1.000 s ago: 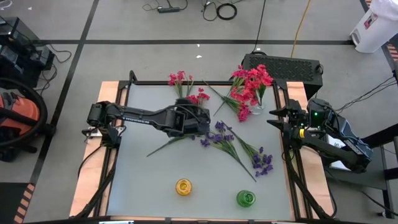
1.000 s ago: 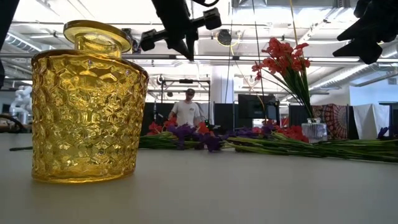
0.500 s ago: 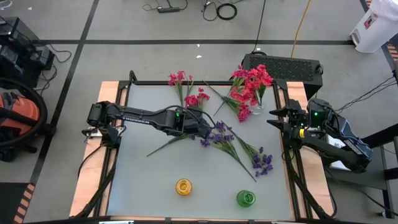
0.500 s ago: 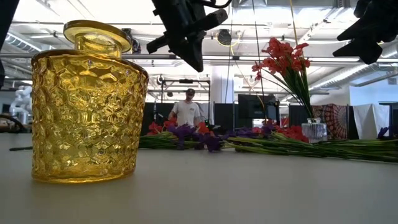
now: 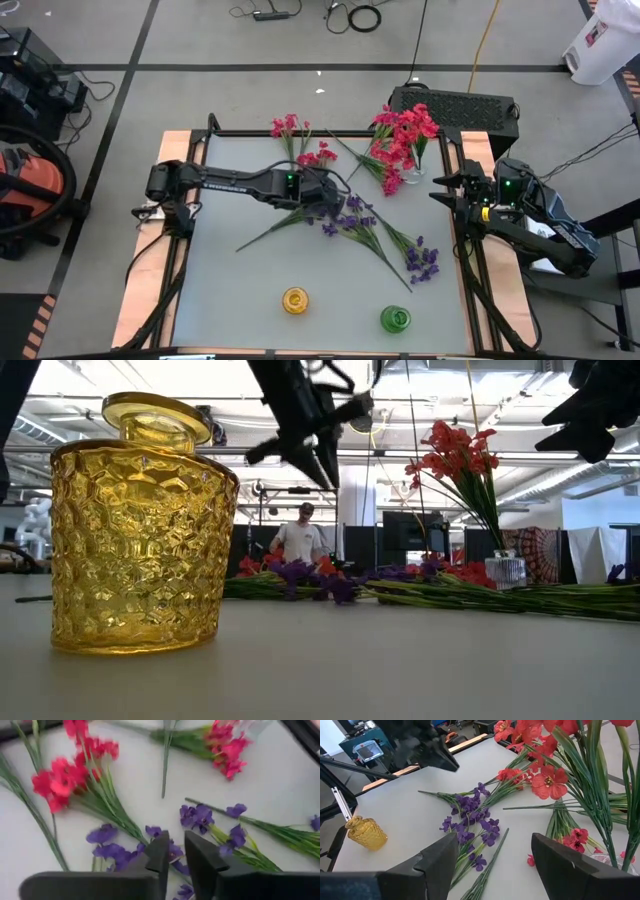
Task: Sort flowers into vase by color
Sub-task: Put the red flower into the transparent vase
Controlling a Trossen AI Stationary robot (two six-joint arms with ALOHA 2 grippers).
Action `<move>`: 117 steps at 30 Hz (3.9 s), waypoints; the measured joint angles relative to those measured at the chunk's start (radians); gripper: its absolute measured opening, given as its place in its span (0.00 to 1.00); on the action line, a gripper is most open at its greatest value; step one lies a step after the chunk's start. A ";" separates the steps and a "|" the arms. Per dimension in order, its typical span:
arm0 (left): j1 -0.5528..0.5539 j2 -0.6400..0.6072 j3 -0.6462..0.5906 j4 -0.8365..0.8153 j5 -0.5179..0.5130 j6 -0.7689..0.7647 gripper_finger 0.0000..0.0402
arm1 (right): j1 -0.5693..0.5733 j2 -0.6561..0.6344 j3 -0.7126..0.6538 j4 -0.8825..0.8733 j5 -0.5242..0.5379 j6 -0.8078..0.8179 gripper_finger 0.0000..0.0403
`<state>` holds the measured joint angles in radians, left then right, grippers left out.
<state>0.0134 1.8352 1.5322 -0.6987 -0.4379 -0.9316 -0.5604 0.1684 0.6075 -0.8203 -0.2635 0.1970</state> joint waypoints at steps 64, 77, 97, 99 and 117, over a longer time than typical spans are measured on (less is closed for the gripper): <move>0.169 0.230 0.000 0.044 0.187 -0.399 0.38 | 0.000 0.000 0.000 0.000 0.000 0.000 0.61; 0.209 0.230 0.000 0.043 0.139 -0.391 0.38 | 0.000 0.000 0.000 0.000 0.000 0.000 0.61; 0.168 0.230 0.000 0.028 0.106 -0.425 0.38 | 0.000 0.000 0.000 0.000 0.000 0.000 0.61; 0.177 0.230 0.000 0.027 0.103 -0.424 0.38 | 0.000 0.000 0.000 0.000 0.000 0.000 0.61; 0.197 0.279 0.000 0.061 0.141 -0.396 0.38 | 0.000 0.000 0.000 0.000 0.001 0.000 0.61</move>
<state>0.2102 2.1139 1.5326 -0.6375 -0.2966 -1.3278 -0.5602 0.1688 0.6075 -0.8200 -0.2627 0.1970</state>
